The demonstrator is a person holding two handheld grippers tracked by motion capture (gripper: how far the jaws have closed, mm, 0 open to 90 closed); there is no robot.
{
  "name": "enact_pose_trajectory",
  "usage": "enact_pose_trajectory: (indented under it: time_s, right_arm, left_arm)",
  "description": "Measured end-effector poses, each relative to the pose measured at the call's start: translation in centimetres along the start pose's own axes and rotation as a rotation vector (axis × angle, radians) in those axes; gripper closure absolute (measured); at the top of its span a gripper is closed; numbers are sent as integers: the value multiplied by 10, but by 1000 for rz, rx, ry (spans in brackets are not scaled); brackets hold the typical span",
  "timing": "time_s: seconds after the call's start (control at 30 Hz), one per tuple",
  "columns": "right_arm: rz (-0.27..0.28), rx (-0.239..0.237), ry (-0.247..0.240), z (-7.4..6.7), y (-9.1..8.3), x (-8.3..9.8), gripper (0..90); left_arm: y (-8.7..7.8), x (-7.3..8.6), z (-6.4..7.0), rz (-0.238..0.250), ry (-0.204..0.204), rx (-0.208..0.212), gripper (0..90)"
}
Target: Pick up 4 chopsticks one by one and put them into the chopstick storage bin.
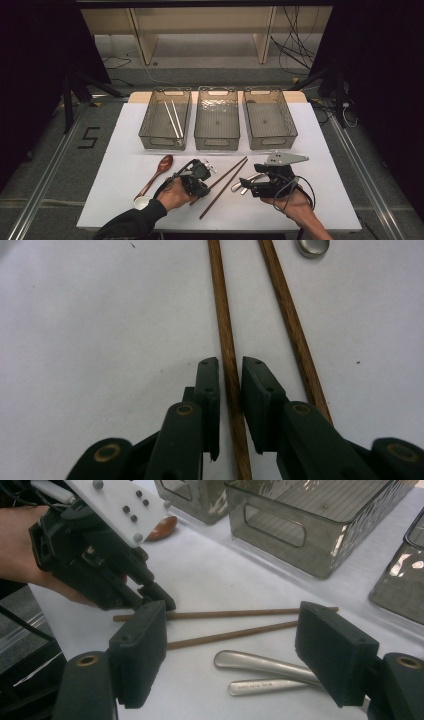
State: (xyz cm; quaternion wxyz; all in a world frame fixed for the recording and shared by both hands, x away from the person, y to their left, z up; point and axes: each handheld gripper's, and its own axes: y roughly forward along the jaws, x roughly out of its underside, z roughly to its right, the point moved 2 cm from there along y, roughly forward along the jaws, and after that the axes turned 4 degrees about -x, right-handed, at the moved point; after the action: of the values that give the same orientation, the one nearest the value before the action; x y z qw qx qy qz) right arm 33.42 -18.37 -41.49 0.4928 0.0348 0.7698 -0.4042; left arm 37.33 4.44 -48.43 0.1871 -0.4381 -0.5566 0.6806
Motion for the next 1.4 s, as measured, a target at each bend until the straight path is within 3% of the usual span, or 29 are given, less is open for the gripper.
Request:
enact_pose_trajectory:
  time_s: [0.13, 0.33, 0.5, 0.83, 1.07, 1.4]
  right_arm:
    - [0, 0, -1, 0, 0, 0, 296]
    - [-4, 4, 0, 0, 1, 0, 298]
    - [-4, 4, 0, 0, 0, 0, 298]
    - [-1, 3, -1, 0, 0, 0, 298]
    - [0, 4, 1, 1, -1, 0, 299]
    - [6, 5, 1, 1, -2, -1, 298]
  left_arm:
    - [1, -2, 3, -8, 15, -13, 703]
    - [1, -2, 5, -3, 37, -20, 771]
    - [1, -2, 3, 2, 23, -7, 825]
    - [0, 0, -1, 17, 15, 5, 831]
    - [-14, -1, -11, 75, -10, 13, 831]
    - [-47, 0, -34, 190, -59, -2, 831]
